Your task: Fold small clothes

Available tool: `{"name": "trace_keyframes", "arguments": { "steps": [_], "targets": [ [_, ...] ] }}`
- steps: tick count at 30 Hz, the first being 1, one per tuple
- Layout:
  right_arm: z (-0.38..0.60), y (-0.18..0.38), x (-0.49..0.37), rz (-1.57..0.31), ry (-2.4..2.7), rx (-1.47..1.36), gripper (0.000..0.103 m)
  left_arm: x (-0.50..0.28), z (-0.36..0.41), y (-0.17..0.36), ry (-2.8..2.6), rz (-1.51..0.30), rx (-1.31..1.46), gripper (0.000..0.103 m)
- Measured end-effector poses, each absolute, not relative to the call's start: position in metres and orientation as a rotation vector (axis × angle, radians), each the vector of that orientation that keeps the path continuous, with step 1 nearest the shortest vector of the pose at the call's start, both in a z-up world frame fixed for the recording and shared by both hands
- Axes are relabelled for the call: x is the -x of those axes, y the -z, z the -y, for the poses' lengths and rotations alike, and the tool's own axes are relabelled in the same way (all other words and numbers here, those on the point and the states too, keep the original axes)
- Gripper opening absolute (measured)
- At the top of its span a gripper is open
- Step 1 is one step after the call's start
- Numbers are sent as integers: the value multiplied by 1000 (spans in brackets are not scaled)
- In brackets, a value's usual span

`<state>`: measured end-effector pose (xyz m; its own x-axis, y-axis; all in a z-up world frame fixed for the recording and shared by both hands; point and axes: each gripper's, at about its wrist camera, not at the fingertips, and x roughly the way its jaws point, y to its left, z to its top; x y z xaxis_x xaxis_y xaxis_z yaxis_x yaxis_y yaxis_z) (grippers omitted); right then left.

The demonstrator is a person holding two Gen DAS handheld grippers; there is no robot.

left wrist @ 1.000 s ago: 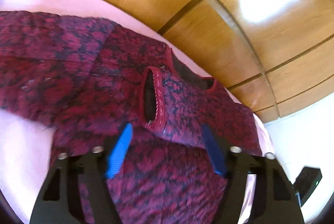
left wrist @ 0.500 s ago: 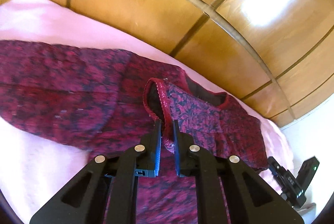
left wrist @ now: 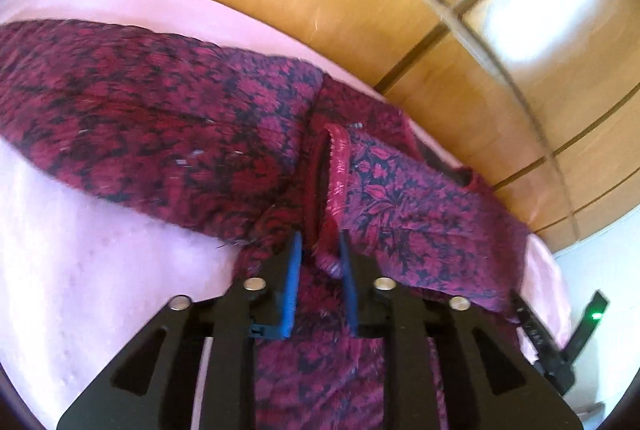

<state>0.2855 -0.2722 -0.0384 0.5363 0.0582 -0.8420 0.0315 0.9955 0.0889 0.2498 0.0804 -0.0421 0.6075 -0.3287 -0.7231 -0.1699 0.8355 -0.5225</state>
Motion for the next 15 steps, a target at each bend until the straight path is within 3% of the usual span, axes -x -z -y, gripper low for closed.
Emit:
{"name": "trace_keyframes", "arguments": {
  "steps": [1, 3, 8, 9, 15],
  "targets": [
    [272, 33, -284, -1000, -11, -88, 47, -242, -90, 41, 93, -913, 619, 36],
    [268, 23, -281, -980, 12, -77, 66, -225, -114, 36, 49, -875, 668, 45],
    [248, -2, -252, -914, -60, -83, 76, -191, -180, 36, -44, -813, 792, 48],
    [240, -2, -244, -915, -91, -84, 78, -185, -198, 38, -71, -806, 823, 53],
    [182, 27, -217, -989, -229, 19, 81, -151, -309, 49, -248, -719, 1044, 53]
  ]
}}
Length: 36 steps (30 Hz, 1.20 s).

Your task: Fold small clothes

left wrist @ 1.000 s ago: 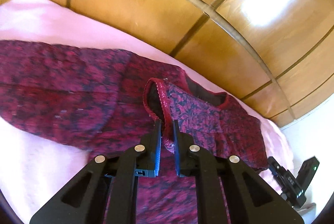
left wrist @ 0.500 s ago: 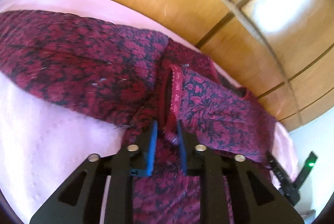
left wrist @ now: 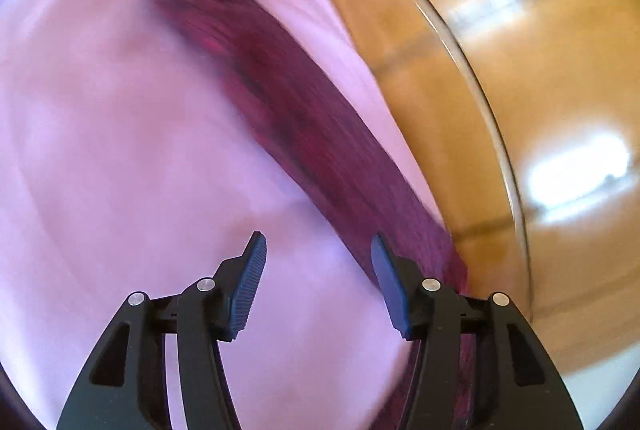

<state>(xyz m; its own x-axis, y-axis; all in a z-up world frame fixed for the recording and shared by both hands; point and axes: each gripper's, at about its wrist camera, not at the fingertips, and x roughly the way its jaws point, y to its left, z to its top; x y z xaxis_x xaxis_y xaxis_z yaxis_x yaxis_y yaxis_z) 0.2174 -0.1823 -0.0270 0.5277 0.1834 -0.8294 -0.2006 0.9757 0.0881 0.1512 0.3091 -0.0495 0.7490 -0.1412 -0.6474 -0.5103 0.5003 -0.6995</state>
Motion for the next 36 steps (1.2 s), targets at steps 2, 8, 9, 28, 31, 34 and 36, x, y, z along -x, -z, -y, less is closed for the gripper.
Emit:
{"name": "trace_keyframes", "arguments": {
  "steps": [2, 8, 9, 28, 31, 34, 36],
  "targets": [
    [167, 38, -213, -1000, -243, 70, 84, -142, -347, 52, -299, -675, 1129, 53],
    [168, 48, -219, -1015, -236, 54, 90, -148, -399, 62, -365, -626, 1243, 53],
    [170, 49, -220, -1017, -237, 45, 90, -152, -405, 63, -384, -622, 1247, 53],
    [167, 54, -219, -1017, -229, 47, 94, -210, -262, -34, -73, -597, 676, 12],
    [169, 54, -220, -1015, -232, 41, 94, -221, -201, -35, 53, -642, 610, 12],
    [171, 53, -220, -1014, -236, 34, 94, -234, -149, -22, 124, -712, 552, 12],
    [173, 53, -220, -1013, -237, 29, 94, -241, -119, -11, 157, -764, 514, 12]
  ]
}}
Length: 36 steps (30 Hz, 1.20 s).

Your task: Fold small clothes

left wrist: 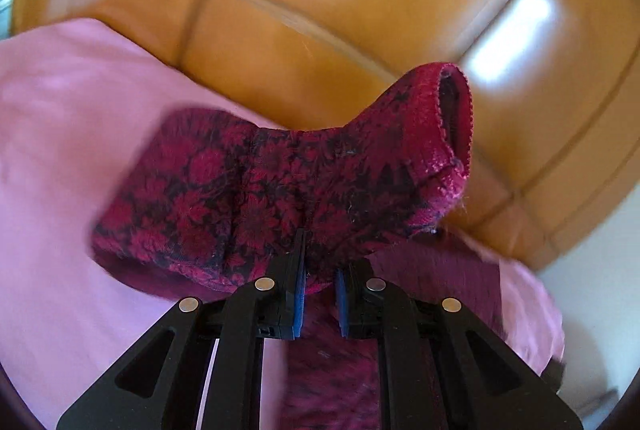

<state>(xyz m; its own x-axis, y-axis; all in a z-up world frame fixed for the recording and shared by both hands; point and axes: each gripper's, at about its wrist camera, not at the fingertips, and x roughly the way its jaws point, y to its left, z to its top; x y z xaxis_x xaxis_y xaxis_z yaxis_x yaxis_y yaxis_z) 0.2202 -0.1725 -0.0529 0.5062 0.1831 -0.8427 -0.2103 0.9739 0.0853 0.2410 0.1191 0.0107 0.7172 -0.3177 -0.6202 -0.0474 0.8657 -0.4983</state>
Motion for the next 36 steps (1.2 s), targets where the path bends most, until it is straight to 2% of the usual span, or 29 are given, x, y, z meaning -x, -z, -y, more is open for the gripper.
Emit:
{"name": "trace_keyframes", "arguments": {
  "steps": [3, 5, 6, 7, 8, 10, 14, 16, 19, 21, 24, 31, 32, 33, 35, 36],
  "targets": [
    [176, 53, -221, -1012, -242, 17, 94, -253, -85, 6, 173, -824, 451, 17],
    [179, 52, -221, -1012, -244, 9, 94, -255, -70, 15, 181, -856, 420, 32],
    [180, 52, -221, -1012, -245, 6, 94, -255, -64, 17, 180, -863, 393, 46],
    [181, 52, -221, -1011, -245, 4, 94, -260, -62, 17, 182, -857, 380, 53],
    [181, 51, -220, -1012, -244, 1, 94, -255, -60, 15, 194, -842, 375, 64],
    [183, 51, -220, -1012, -245, -5, 94, -244, -59, 9, 207, -820, 373, 76],
    [189, 48, -222, -1017, -258, -29, 94, -211, -68, 0, 243, -768, 399, 77],
    [195, 43, -223, -1015, -264, -64, 90, -192, -69, 3, 246, -752, 404, 77],
    [206, 28, -229, -1000, -299, -200, 74, -171, -70, 15, 251, -768, 396, 77],
    [203, 18, -238, -999, -358, -291, 61, -164, -70, 24, 239, -784, 386, 72],
    [179, 6, -257, -1004, -449, -341, 51, -164, -72, 36, 218, -811, 430, 71],
    [104, 23, -314, -1128, -541, -393, 50, -180, -112, 43, 20, -849, 590, 71],
    [97, 26, -317, -1139, -540, -389, 44, -184, -117, 43, 1, -849, 603, 71],
    [90, 29, -321, -1154, -527, -362, 30, -189, -122, 42, -35, -856, 603, 71],
    [83, 26, -324, -1156, -516, -294, 11, -198, -127, 41, -80, -862, 583, 71],
    [82, 19, -323, -1135, -515, -267, 9, -203, -128, 41, -101, -863, 576, 71]
  ]
}}
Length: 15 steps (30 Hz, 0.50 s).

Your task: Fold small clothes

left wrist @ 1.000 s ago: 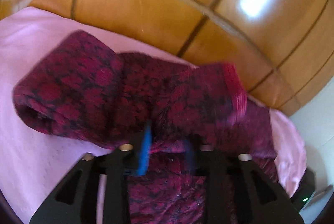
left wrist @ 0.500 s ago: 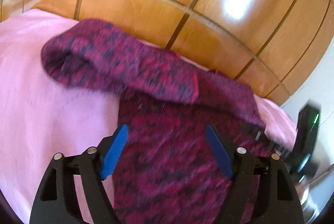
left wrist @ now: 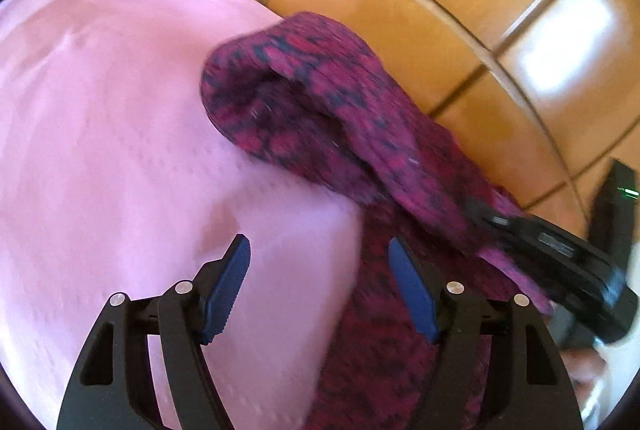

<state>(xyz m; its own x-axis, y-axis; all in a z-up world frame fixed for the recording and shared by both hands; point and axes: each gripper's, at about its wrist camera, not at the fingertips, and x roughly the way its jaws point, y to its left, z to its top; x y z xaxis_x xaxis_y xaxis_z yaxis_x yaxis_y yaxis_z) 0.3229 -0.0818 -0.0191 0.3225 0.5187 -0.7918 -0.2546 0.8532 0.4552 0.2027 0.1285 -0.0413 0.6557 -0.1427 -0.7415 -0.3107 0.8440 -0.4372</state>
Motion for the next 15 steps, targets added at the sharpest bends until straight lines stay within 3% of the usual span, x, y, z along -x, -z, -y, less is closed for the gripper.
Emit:
{"name": "trace_keyframes", "arguments": {
  "steps": [8, 15],
  "targets": [
    [142, -79, -305, -848, -487, -253, 7, -238, -129, 44, -175, -886, 583, 71],
    [220, -89, -297, -773, -317, -259, 7, -269, -105, 49, -253, -921, 433, 71]
  ]
}}
